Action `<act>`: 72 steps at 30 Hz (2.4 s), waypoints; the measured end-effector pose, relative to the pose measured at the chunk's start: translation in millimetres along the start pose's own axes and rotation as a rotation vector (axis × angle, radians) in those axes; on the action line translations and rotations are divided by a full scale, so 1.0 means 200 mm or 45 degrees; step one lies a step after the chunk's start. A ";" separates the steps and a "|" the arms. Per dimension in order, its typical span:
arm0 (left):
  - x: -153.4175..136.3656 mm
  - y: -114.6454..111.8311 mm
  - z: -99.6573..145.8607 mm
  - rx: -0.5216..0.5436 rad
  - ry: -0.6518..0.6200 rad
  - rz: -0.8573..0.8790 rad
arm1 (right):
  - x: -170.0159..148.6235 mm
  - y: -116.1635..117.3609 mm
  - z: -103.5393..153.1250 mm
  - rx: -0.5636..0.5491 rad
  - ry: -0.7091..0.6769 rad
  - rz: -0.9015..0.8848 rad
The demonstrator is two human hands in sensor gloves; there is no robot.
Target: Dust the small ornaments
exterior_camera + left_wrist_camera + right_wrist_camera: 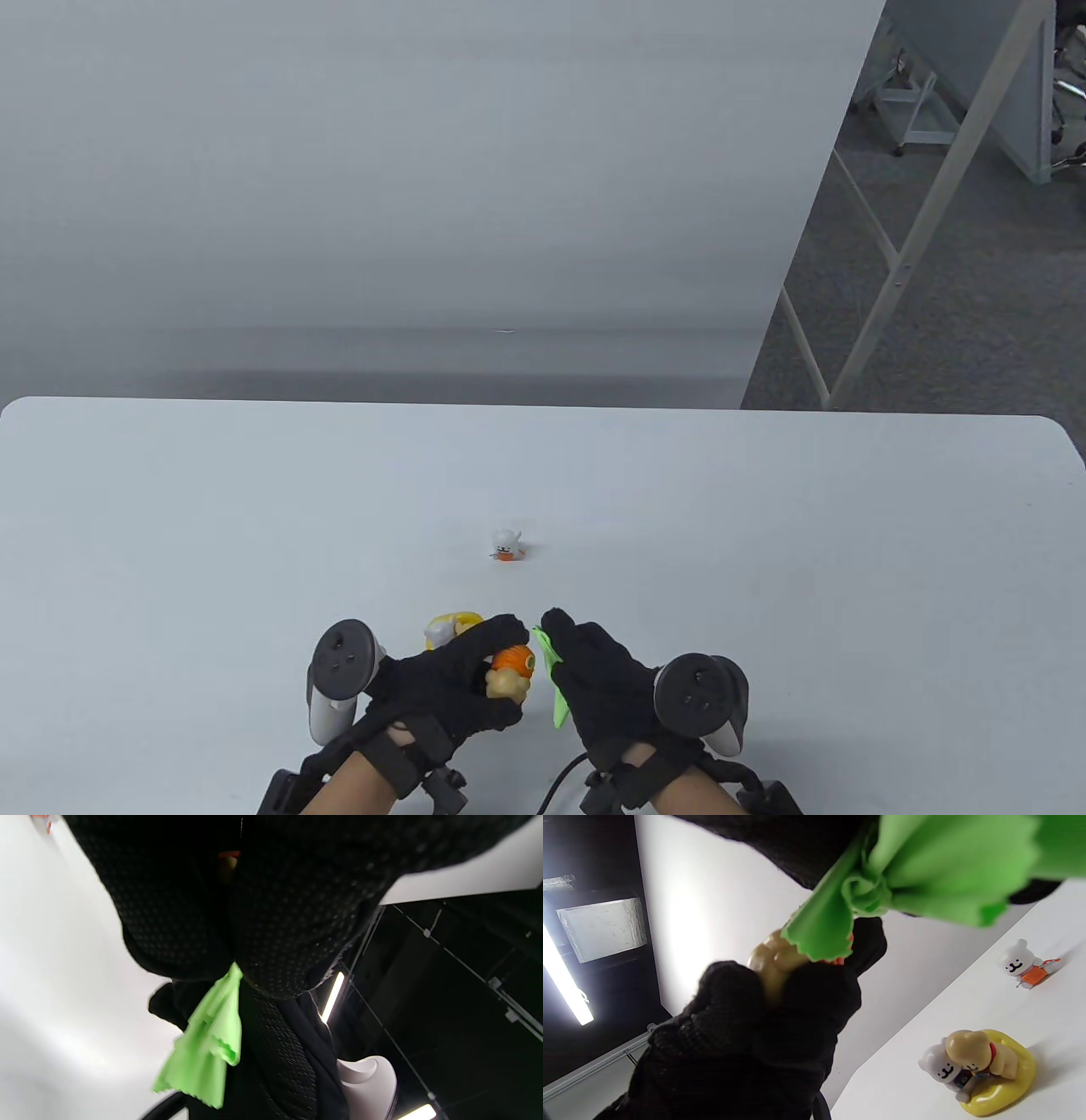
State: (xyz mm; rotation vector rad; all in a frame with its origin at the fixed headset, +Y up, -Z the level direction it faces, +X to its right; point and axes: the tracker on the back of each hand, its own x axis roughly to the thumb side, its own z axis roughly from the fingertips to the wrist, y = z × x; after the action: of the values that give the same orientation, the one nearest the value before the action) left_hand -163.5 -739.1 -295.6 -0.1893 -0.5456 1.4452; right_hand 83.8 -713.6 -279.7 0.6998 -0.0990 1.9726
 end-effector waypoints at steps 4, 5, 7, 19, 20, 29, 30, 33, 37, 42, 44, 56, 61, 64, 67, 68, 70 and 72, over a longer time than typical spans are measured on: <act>-0.03 -0.01 0.00 0.023 0.018 -0.002 | 0.02 0.04 0.02 0.023 -0.006 0.029; -0.04 -0.01 0.00 0.025 0.022 0.005 | 0.03 0.04 0.02 0.026 -0.015 0.055; -0.04 -0.02 0.00 0.087 0.075 0.017 | 0.06 0.06 0.01 0.020 -0.023 0.119; -0.08 0.02 0.00 0.137 0.104 0.095 | 0.01 0.05 0.00 -0.023 -0.037 0.069; -0.07 0.01 -0.01 0.094 0.080 0.094 | 0.00 0.03 0.00 -0.036 -0.016 0.061; -0.01 -0.01 0.00 0.178 0.093 -0.102 | -0.02 0.08 0.00 0.044 -0.045 0.044; -0.02 0.01 0.00 0.224 0.103 -0.170 | 0.00 0.09 -0.01 0.064 -0.084 0.061; -0.05 0.07 0.01 0.252 0.133 -0.247 | 0.07 0.15 0.01 0.187 -0.175 0.187; -0.02 0.07 -0.03 -0.153 0.116 -0.329 | 0.04 0.10 0.01 0.013 -0.113 0.140; -0.06 0.01 -0.01 0.068 0.007 -0.037 | 0.01 0.11 0.00 0.022 -0.050 0.191; -0.08 0.00 0.01 0.135 -0.004 0.088 | 0.02 0.10 0.00 -0.007 -0.056 0.115; 0.00 -0.03 -0.01 0.109 -0.049 -0.126 | -0.02 0.07 -0.01 0.002 0.004 0.057; -0.06 0.04 0.01 0.298 0.027 -0.190 | 0.02 0.15 -0.01 0.062 -0.075 0.065; -0.07 0.02 -0.01 0.185 -0.001 -0.069 | -0.01 0.13 -0.02 0.016 -0.047 0.073; -0.05 -0.04 -0.05 -0.068 -0.068 0.033 | -0.07 0.05 -0.04 -0.060 0.071 0.039; -0.04 -0.06 -0.03 -0.028 -0.036 -0.006 | -0.08 0.04 -0.04 -0.060 0.071 0.014; -0.03 -0.07 -0.05 0.039 -0.038 -0.113 | -0.09 0.04 -0.03 -0.030 0.069 -0.005; -0.02 -0.05 -0.04 0.129 0.008 -0.182 | -0.08 0.06 -0.01 0.027 0.012 -0.006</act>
State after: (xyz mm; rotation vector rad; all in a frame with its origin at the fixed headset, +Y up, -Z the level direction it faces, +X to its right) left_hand -151.8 -742.6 -299.4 -0.0728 -0.4702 1.3287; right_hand 77.7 -730.5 -287.2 0.7037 -0.0702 1.9749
